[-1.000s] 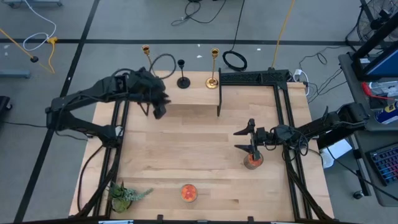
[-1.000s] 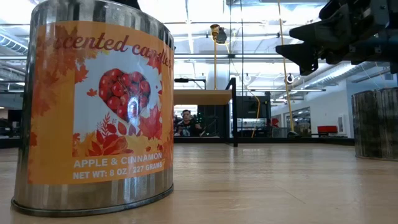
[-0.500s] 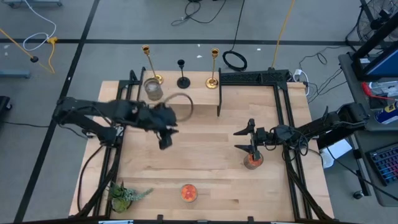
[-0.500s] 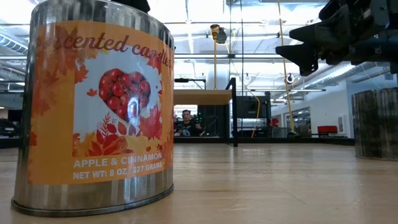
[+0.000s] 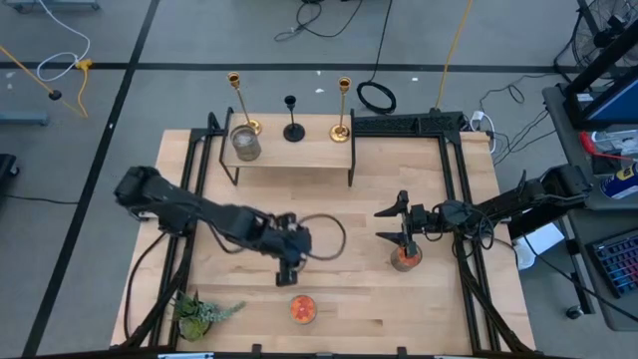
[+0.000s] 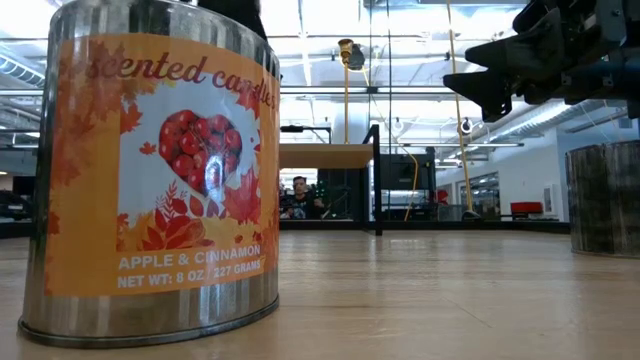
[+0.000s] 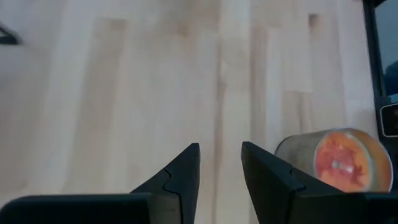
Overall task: Pick & Place candle stick holders
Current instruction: Put the left orange scented candle on the shelf
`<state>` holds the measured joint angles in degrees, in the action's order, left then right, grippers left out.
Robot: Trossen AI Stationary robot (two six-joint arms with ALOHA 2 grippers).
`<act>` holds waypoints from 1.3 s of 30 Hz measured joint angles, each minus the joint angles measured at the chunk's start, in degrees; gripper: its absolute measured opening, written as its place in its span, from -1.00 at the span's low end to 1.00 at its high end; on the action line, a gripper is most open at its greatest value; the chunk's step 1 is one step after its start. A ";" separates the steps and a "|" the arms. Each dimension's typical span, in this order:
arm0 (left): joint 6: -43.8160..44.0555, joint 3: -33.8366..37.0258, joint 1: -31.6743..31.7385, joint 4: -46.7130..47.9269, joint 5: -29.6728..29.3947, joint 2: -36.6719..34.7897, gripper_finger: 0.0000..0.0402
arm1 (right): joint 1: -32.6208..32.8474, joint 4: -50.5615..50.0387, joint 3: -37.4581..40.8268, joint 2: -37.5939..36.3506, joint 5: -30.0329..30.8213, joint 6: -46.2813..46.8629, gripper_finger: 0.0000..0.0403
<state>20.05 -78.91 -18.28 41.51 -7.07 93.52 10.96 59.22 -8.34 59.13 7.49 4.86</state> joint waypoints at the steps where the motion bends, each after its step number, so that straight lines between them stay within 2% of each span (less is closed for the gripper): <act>1: -0.04 0.00 -0.52 -1.02 0.39 1.15 -0.38 | 0.00 0.00 0.00 0.00 0.00 0.01 0.26; 6: -3.81 0.00 -3.05 -5.47 5.54 5.80 -0.38 | 0.00 -0.81 -0.02 -0.02 0.00 0.02 0.26; 11: -8.79 0.00 -5.31 -5.88 9.07 8.29 -0.38 | 0.02 -1.80 0.00 -0.02 -0.01 1.52 0.26; 19: -9.14 0.00 -7.08 -9.35 12.11 11.43 -0.38 | 0.02 -2.51 0.00 -0.02 -0.02 2.16 0.26; 26: -9.90 -0.02 -5.78 -12.52 17.60 13.97 -0.38 | 0.02 -2.58 0.00 -0.02 -0.02 2.19 0.26; 39: -10.86 -0.02 -3.79 -11.60 18.71 14.77 -0.39 | 0.03 -2.99 0.00 -0.02 -0.02 2.19 0.26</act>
<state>9.20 -78.94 -22.07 29.91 11.65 108.29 10.99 56.23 -8.34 59.11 7.46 7.05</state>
